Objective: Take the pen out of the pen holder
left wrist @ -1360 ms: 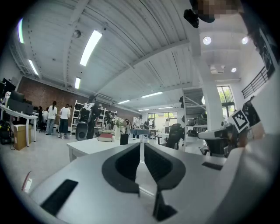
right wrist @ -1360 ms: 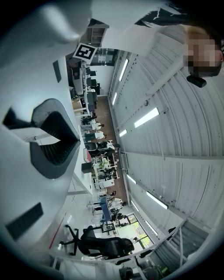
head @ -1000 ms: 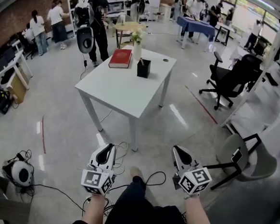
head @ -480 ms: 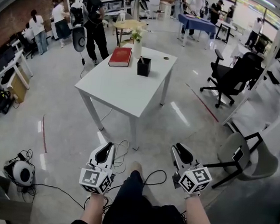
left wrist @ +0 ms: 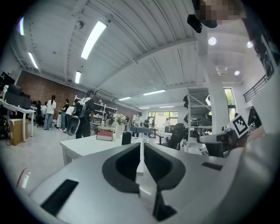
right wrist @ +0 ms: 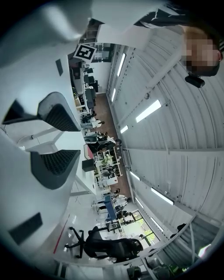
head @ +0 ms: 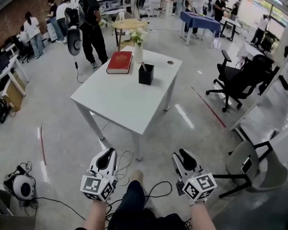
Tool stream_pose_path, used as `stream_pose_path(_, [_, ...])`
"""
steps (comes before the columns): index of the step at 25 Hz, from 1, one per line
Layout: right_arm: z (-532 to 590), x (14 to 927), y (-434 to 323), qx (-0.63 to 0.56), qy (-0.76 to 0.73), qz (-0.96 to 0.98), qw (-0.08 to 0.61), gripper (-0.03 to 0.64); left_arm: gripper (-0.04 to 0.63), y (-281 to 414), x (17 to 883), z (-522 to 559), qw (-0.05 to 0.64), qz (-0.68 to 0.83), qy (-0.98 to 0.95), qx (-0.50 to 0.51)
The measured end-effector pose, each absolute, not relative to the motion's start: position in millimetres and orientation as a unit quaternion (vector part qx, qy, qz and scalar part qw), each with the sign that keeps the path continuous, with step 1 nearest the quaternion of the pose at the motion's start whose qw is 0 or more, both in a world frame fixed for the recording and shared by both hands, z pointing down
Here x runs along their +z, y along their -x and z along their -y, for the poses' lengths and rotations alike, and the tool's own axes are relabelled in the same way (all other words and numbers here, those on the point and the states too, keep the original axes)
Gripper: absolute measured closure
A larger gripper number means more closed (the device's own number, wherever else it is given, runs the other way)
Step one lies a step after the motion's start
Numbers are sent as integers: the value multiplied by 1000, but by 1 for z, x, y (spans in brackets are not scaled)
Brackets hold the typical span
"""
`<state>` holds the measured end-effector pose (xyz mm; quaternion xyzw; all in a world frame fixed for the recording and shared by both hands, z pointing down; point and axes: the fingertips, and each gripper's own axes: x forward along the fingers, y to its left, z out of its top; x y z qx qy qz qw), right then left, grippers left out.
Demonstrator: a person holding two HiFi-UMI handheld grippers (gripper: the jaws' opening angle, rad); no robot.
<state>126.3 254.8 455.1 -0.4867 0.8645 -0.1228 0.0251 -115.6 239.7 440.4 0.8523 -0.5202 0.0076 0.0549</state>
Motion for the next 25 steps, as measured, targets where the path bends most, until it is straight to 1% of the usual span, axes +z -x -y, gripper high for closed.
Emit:
stream_pose_path(4, [-212, 460, -119, -127, 480, -868, 9, 476, 568, 123, 451, -193, 75, 526, -847, 5])
stream_pose_path(9, [-160, 458, -118, -130, 486, -864, -6, 472, 572, 123, 449, -134, 80, 517, -852, 0])
stream_pose_path(15, [-106, 456, -117, -130, 503, -855, -8, 472, 578, 119, 452, -65, 95, 500, -861, -1])
stream_pose_path(25, [-22, 462, -107, -142, 526, -839, 2, 472, 581, 128, 452, 31, 84, 475, -876, 7])
